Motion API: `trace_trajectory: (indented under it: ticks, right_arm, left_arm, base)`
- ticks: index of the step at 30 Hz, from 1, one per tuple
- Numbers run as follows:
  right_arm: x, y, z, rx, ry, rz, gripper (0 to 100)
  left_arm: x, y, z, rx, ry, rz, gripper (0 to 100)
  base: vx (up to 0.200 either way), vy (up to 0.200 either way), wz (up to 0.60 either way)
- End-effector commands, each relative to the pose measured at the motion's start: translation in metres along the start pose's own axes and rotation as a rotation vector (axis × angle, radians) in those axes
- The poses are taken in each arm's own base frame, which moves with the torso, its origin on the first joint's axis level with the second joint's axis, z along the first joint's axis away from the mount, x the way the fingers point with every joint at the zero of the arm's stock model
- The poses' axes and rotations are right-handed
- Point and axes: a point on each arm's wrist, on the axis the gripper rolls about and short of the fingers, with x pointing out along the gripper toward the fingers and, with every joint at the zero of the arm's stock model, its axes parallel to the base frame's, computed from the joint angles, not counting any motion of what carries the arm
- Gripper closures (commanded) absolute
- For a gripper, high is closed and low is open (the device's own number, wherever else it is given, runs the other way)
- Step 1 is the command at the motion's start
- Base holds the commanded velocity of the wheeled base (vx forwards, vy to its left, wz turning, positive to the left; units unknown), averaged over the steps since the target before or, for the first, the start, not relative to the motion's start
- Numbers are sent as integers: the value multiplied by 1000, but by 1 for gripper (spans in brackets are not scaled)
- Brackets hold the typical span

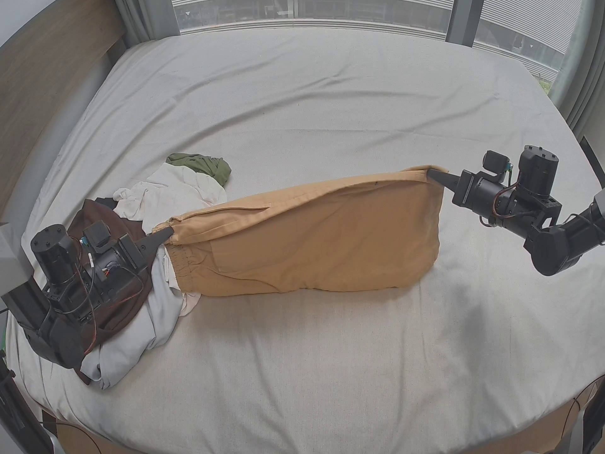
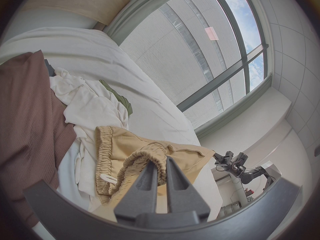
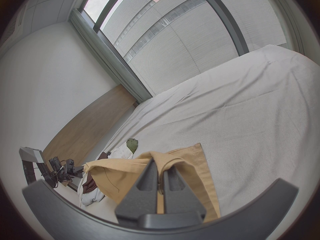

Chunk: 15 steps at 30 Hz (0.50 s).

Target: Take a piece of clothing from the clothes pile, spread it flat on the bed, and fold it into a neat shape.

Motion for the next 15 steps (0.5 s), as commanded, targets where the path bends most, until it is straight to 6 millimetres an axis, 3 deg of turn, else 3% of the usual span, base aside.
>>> trace_trajectory:
  ticks: [1,7,15]
  right_arm:
    - [12,-7,-5,2,7,3,100]
    - [24,-15,-7,-1,1,2,100]
    - [39,-26,-13,4,13,-5,100]
  left_arm:
    - [6,5,1,-1,-21,23,100]
    - [14,9,1,3,-52,49,100]
    - [24,21,-12,-12,-32,88,100]
  base:
    - [0,0,0]
    - [0,0,0]
    - [0,0,0]
